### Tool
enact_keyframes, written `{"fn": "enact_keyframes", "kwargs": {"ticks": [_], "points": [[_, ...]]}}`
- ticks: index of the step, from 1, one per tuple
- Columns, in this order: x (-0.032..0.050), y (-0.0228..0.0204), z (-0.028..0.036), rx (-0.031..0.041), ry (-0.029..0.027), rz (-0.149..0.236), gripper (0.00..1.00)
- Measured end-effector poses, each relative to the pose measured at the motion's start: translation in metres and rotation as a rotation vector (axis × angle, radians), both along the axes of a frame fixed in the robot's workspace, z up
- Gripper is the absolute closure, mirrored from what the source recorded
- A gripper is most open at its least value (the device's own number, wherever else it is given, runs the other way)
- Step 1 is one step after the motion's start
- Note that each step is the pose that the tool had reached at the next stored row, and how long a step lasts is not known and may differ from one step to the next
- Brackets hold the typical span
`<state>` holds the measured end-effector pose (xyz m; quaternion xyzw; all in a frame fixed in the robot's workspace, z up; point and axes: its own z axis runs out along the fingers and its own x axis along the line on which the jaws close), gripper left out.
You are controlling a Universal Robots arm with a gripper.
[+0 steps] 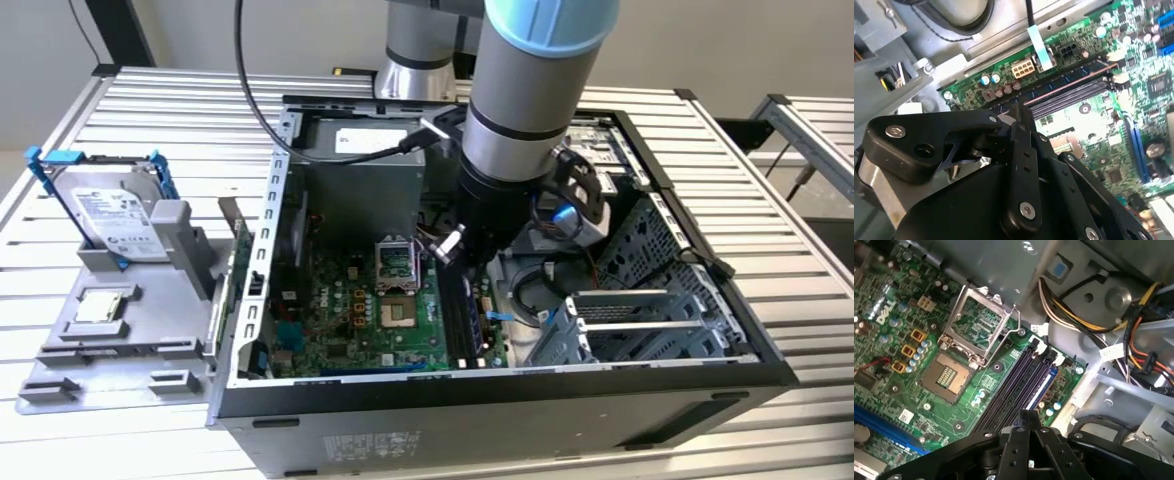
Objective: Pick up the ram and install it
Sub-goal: 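Press down the ram until it locks into place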
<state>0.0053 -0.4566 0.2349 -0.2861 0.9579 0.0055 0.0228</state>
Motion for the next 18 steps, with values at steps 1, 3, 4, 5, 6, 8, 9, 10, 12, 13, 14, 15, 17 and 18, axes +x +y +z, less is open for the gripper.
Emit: {"fn": "enact_keyframes", "kwargs": {"ticks": [1, 3, 4, 5, 6, 8, 9, 10, 12, 13, 14, 15, 17, 18], "points": [[0.0000, 0.0000, 0.0000, 0.0001, -0.0010, 0.019, 1.00], [0.0000, 0.0000, 0.0001, 0.0001, -0.0023, 0.054, 1.00], [0.0000, 0.0000, 0.0001, 0.0002, -0.0028, 0.072, 1.00], [0.0000, 0.0000, 0.0002, 0.0001, -0.0033, 0.090, 1.00], [0.0000, 0.0000, 0.0002, 0.0001, -0.0037, 0.109, 1.00], [0.0000, 0.0000, 0.0003, 0.0001, -0.0047, 0.145, 1.00], [0.0000, 0.0000, 0.0003, 0.0001, -0.0052, 0.163, 1.00], [0.0000, 0.0000, 0.0003, 0.0001, -0.0059, 0.182, 1.00], [0.0000, 0.0000, 0.0003, -0.0001, -0.0071, 0.218, 1.00], [0.0000, 0.0000, 0.0004, -0.0003, -0.0077, 0.236, 1.00], [0.0000, 0.0000, 0.0003, -0.0003, -0.0084, 0.256, 1.00], [0.0000, 0.0000, 0.0003, -0.0003, -0.0089, 0.272, 1.00], [0.0000, 0.0000, 0.0003, -0.0005, -0.0099, 0.309, 1.00], [0.0000, 0.0000, 0.0003, -0.0011, -0.0102, 0.327, 1.00]]}}
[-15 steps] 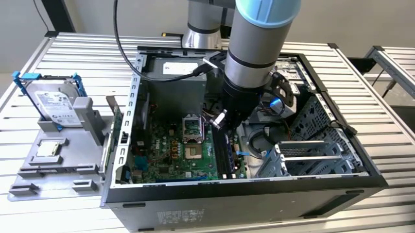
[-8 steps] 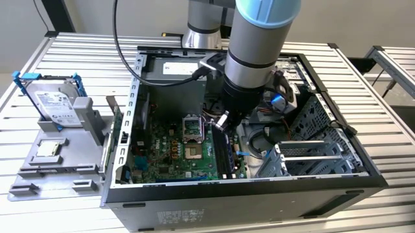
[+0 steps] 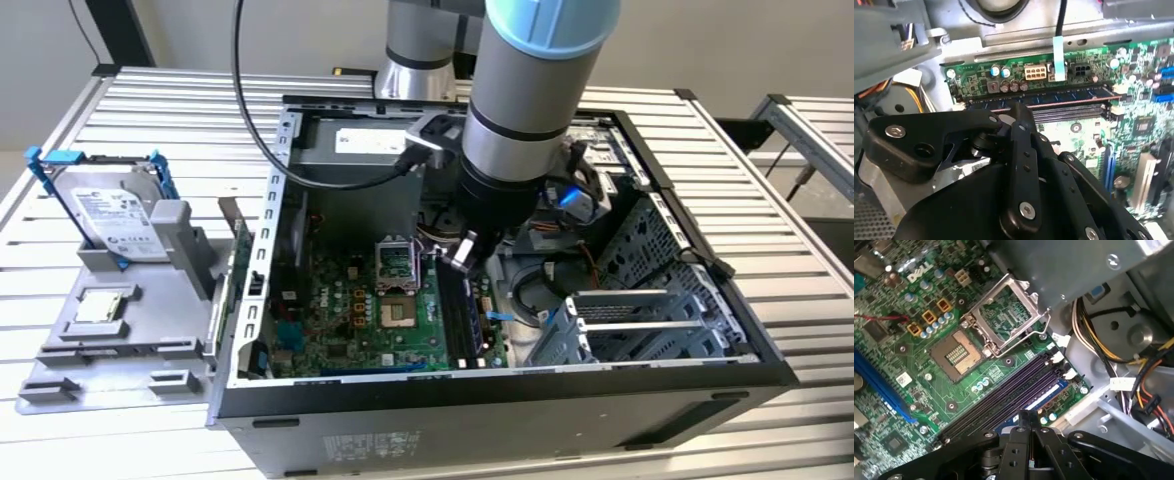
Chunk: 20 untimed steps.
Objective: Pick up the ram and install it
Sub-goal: 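Press down the ram until it locks into place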
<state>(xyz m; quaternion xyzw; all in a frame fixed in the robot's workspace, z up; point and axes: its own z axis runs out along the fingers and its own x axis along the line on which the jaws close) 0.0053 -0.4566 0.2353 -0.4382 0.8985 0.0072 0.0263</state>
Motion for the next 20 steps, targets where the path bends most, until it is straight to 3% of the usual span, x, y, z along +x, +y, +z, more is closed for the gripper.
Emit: {"fn": "enact_keyframes", "kwargs": {"ticks": [15, 20], "points": [[0.0000, 0.0000, 0.0000, -0.0089, -0.0018, 0.273, 1.00], [0.0000, 0.0000, 0.0000, -0.0105, -0.0052, 0.364, 1.00]]}}
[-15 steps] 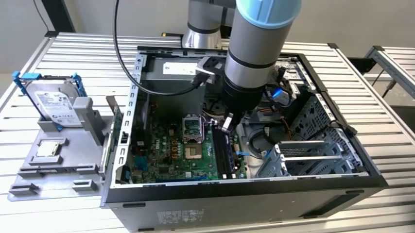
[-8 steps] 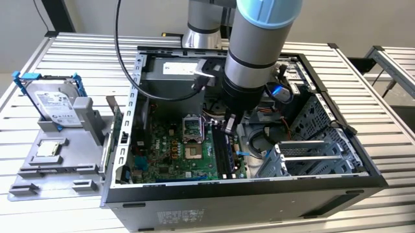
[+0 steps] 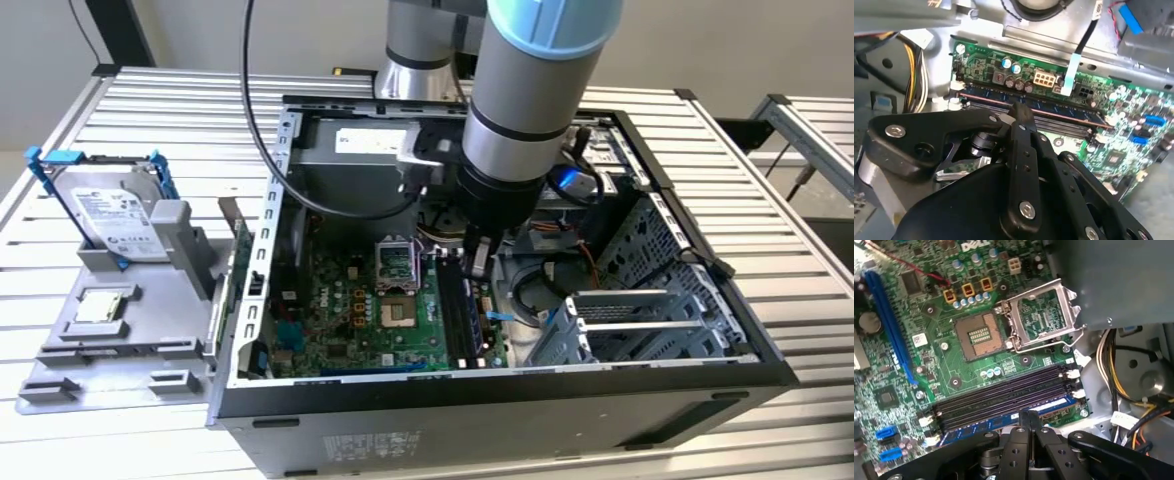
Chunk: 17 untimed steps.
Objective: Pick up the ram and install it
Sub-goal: 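Press down the ram until it locks into place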
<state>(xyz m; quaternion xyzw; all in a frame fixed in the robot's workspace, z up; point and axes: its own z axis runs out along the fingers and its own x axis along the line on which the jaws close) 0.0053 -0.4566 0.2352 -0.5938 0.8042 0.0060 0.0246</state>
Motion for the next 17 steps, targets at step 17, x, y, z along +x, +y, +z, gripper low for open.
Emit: {"fn": "enact_keyframes", "kwargs": {"ticks": [17], "points": [[0.0000, -0.0001, -0.0001, -0.0026, -0.0220, 0.252, 1.00]]}}
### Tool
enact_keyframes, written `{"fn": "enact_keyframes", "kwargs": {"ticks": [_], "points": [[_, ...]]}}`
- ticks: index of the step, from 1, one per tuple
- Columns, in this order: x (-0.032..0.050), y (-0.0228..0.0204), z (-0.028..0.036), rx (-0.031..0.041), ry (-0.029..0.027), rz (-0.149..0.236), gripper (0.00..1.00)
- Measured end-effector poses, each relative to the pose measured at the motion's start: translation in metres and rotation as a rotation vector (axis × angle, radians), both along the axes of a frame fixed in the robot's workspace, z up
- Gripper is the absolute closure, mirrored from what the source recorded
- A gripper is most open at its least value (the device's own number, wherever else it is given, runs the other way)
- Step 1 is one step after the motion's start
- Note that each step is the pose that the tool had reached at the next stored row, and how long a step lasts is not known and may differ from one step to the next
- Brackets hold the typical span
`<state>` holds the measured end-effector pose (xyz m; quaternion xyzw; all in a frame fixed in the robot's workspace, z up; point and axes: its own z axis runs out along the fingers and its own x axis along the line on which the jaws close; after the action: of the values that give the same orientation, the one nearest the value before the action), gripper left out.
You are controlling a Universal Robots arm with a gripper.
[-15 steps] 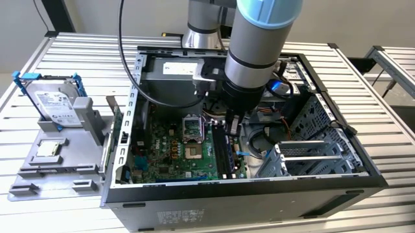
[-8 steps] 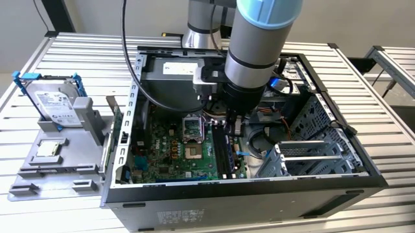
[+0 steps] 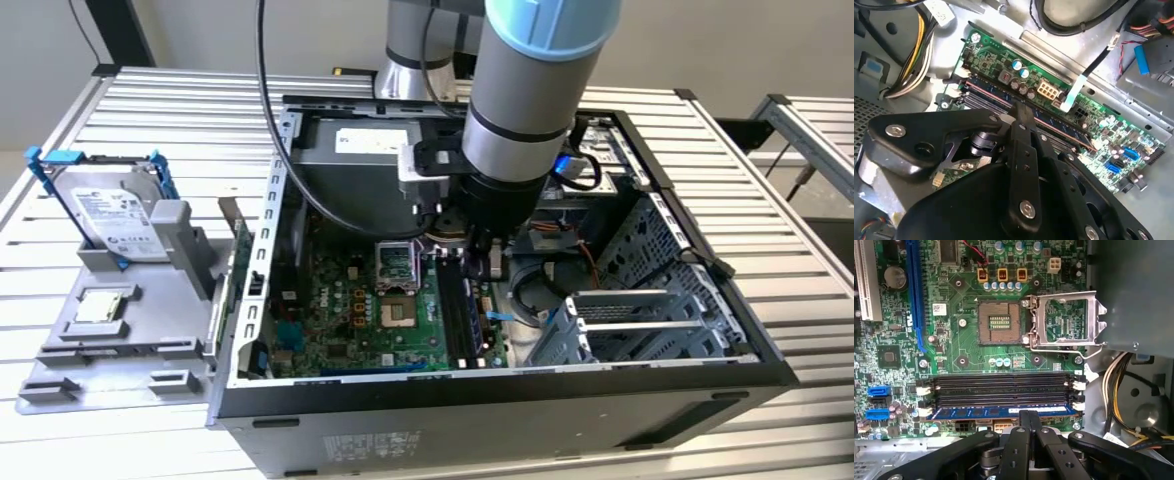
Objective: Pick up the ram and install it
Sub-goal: 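Press down the ram until it locks into place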
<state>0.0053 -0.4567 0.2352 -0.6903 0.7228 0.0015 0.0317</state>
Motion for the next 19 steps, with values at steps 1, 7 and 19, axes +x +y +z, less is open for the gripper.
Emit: {"fn": "enact_keyframes", "kwargs": {"ticks": [1, 7, 19], "points": [[0.0000, -0.0008, 0.0001, -0.0002, 0.0000, 0.000, 1.00], [0.0000, -0.0089, 0.0000, -0.0362, 0.0016, 0.000, 1.00], [0.0000, -0.0099, -0.0018, -0.0325, 0.0030, 0.001, 1.00]]}}
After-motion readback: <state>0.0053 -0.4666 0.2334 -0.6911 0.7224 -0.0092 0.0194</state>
